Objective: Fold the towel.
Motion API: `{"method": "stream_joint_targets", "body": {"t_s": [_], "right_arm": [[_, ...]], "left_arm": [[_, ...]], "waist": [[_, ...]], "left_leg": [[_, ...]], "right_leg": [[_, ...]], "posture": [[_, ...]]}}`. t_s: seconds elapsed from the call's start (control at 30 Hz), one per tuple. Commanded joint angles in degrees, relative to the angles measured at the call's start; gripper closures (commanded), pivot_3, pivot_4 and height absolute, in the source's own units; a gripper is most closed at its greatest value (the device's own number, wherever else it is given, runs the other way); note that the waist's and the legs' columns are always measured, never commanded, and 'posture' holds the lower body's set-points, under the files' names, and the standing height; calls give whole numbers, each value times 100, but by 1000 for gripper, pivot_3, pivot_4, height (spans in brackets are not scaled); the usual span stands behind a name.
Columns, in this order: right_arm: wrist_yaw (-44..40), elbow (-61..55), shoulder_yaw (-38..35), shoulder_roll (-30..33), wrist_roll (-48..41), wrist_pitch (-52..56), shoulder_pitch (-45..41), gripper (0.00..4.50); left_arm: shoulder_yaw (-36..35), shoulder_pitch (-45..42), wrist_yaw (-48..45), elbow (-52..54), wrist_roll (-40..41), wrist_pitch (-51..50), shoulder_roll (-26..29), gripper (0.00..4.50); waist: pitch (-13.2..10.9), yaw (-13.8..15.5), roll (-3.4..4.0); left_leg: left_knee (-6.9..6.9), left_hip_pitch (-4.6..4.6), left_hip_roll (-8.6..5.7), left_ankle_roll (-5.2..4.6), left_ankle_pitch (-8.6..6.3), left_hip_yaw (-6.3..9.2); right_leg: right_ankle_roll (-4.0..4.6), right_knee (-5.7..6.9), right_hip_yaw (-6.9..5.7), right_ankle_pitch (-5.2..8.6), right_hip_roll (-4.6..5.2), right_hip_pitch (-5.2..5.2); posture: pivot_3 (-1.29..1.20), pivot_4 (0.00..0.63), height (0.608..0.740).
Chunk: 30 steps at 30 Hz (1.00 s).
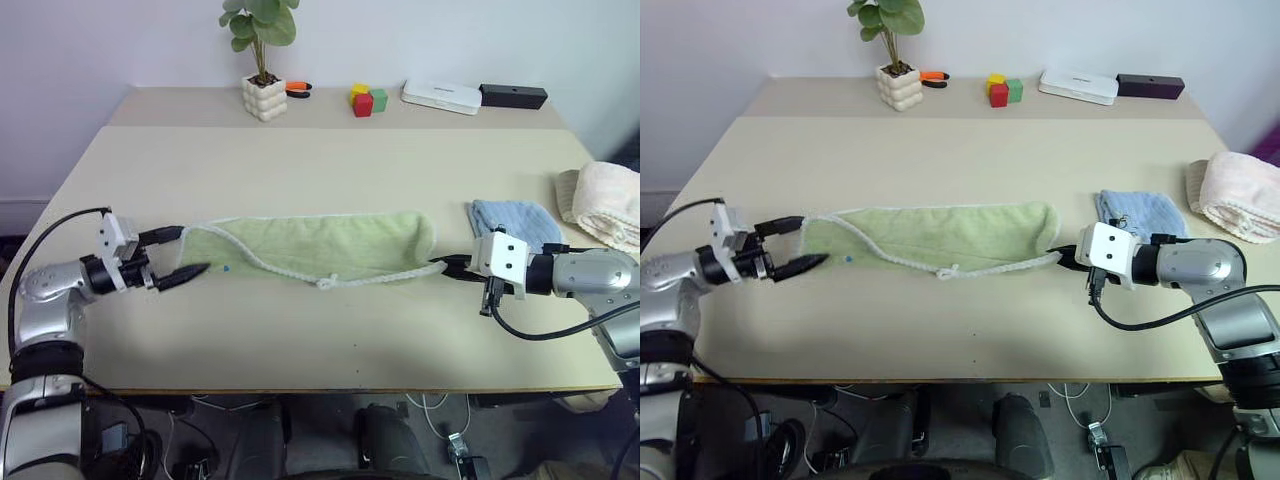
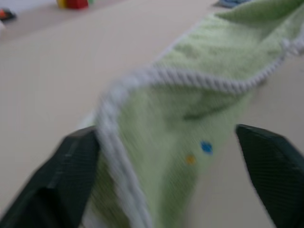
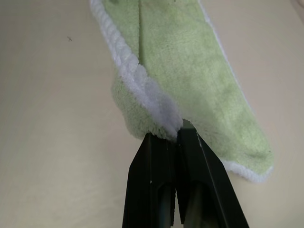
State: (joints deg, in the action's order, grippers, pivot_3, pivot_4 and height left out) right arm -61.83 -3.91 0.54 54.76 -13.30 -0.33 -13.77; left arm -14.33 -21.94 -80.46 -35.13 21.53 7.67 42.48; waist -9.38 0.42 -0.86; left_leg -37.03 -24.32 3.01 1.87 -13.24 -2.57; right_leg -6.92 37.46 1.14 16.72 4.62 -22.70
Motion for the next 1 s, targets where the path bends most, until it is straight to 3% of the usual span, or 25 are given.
{"method": "stream_joint_targets", "body": {"t_s": [0.03,0.47,0.77,0.87,1.0], "right_arm": [[-3,-84,-95,-57,32,-46,-104,4500],[21,-47,-44,-242,215,-68,-172,4500],[81,-43,10,-281,372,-105,-173,4500],[99,-55,-8,-271,414,-108,-152,4500],[102,-73,-54,-249,413,-98,-141,4500]], "left_arm": [[-179,242,-105,361,173,-68,250,62],[-60,-239,636,516,131,-337,67,62],[561,-1488,830,-682,-413,-535,-354,62],[690,-1624,595,-833,-429,-794,-410,918],[879,-1535,143,-774,-436,-1197,-329,2919]], "waist": [[0,-3,0],[-1,16,-2],[-1,25,-3],[-2,5,-3],[-2,-15,-3]], "left_leg": [[0,0,0,0,0,-1],[-6,-2,-3,-2,-1,0],[-10,-3,-7,-5,-3,1],[-7,-4,-6,-8,-5,1],[-4,-4,-5,-11,-6,1]], "right_leg": [[0,0,0,0,0,0],[0,-3,-1,0,2,4],[-2,-12,-1,-1,3,11],[-3,-12,-1,-1,1,7],[-4,-11,-1,-1,0,3]], "posture": [[0,150,740],[0,150,740],[0,150,740],[0,150,740],[0,150,740]]}}
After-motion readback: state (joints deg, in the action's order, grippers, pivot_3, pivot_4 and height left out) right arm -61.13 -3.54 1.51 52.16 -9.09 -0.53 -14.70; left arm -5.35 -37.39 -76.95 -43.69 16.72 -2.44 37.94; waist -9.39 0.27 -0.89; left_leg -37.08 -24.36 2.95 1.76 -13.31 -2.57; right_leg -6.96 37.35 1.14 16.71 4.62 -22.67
